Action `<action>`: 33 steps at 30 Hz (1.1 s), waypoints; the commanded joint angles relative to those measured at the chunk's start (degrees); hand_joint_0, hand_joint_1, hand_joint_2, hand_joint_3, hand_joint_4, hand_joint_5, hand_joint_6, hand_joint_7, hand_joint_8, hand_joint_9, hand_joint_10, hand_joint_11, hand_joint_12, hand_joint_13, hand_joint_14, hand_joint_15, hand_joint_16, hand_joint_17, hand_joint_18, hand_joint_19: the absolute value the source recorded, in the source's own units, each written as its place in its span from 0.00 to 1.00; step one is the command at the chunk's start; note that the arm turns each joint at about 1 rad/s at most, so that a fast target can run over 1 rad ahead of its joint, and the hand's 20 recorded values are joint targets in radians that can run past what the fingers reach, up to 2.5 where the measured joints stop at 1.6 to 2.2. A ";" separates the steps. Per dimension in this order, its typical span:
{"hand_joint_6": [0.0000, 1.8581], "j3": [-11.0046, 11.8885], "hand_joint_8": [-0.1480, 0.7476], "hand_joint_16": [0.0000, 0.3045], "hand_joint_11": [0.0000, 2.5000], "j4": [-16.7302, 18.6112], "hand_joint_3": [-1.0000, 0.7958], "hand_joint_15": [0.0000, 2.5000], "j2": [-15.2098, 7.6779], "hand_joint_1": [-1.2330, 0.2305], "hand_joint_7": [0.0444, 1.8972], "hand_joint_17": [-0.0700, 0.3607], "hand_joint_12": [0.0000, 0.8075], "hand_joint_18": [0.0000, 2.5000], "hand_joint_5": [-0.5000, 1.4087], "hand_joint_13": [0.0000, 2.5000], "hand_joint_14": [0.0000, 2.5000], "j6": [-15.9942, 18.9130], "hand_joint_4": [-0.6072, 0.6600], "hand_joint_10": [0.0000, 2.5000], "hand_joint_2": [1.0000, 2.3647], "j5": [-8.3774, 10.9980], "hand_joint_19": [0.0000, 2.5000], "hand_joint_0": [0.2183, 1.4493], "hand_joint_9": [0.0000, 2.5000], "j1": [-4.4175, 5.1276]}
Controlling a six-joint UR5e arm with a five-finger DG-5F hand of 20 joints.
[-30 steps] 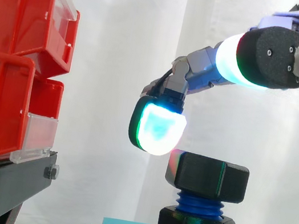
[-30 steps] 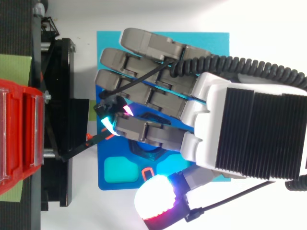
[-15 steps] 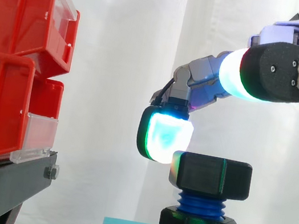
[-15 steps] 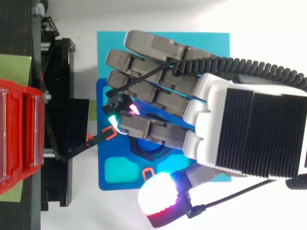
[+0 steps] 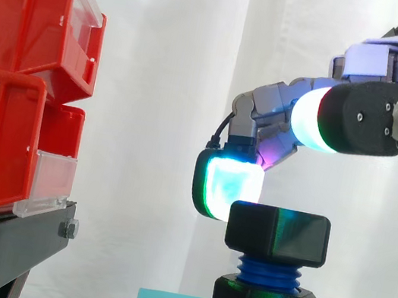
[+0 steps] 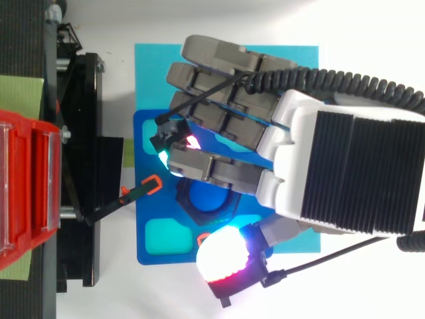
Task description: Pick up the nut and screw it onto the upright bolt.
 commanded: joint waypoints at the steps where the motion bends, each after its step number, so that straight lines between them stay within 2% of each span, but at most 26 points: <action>1: 0.27 0.00 0.45 0.12 0.00 -1.12 0.28 0.00 0.00 0.78 0.77 0.35 0.37 0.07 0.26 0.20 0.00 -0.02 0.64 0.00 0.00 -0.04 0.00 0.26 0.29 -0.12; 7: 0.31 0.00 0.45 0.11 0.00 -2.71 0.28 0.00 0.00 0.77 0.70 0.34 0.35 0.10 0.27 0.22 0.00 -0.11 0.62 0.00 0.00 -0.04 0.00 0.26 0.34 -0.38; 11: 0.34 0.00 0.45 0.10 0.00 -3.14 0.28 0.00 0.00 0.75 0.62 0.32 0.31 0.16 0.28 0.27 0.00 -0.11 0.59 0.00 0.00 -0.04 0.01 0.26 0.40 -0.65; 19: 0.35 0.00 0.46 0.05 0.00 -3.23 0.28 0.00 0.09 0.72 0.62 0.25 0.21 0.29 0.29 0.39 0.00 -0.19 0.55 0.00 0.00 -0.30 0.05 0.27 0.54 -1.00; 22: 0.35 0.00 0.44 0.04 0.00 -3.41 0.28 0.00 0.26 0.71 0.62 0.23 0.18 0.34 0.30 0.44 0.00 -0.28 0.58 0.00 0.00 -0.30 0.08 0.27 0.61 -1.18; 24: 0.35 0.00 0.43 0.04 0.00 -3.67 0.28 0.00 0.26 0.71 0.62 0.23 0.18 0.35 0.30 0.45 0.00 -0.28 0.58 0.00 0.00 -0.21 0.08 0.27 0.62 -1.26; 25: 0.34 0.00 0.44 0.04 0.02 -3.85 0.28 0.00 0.35 0.72 0.65 0.23 0.19 0.34 0.30 0.44 0.00 -0.37 0.56 0.00 0.00 -0.13 0.08 0.27 0.61 -1.26; 28: 0.28 0.00 0.46 0.06 0.03 -4.02 0.28 0.01 0.35 0.74 0.75 0.26 0.22 0.30 0.29 0.41 0.00 -0.37 0.61 0.00 0.00 -0.21 0.07 0.26 0.58 -1.44; 30: 0.27 0.08 0.46 0.07 0.03 -4.02 0.28 0.00 0.35 0.75 0.70 0.28 0.24 0.27 0.27 0.38 0.00 -0.37 0.64 0.00 0.00 -0.21 0.08 0.26 0.55 -1.44; 31: 0.27 1.40 0.46 0.08 0.03 -4.64 0.28 0.01 0.53 0.75 0.65 0.29 0.26 0.26 0.26 0.37 0.00 -0.63 0.66 0.00 0.00 -0.30 0.08 0.26 0.52 -1.88; 33: 0.27 2.28 0.45 0.08 0.03 -5.96 0.28 0.01 0.53 0.76 0.59 0.30 0.27 0.25 0.24 0.36 0.00 -1.16 0.67 0.00 0.00 -0.39 0.08 0.25 0.50 -2.23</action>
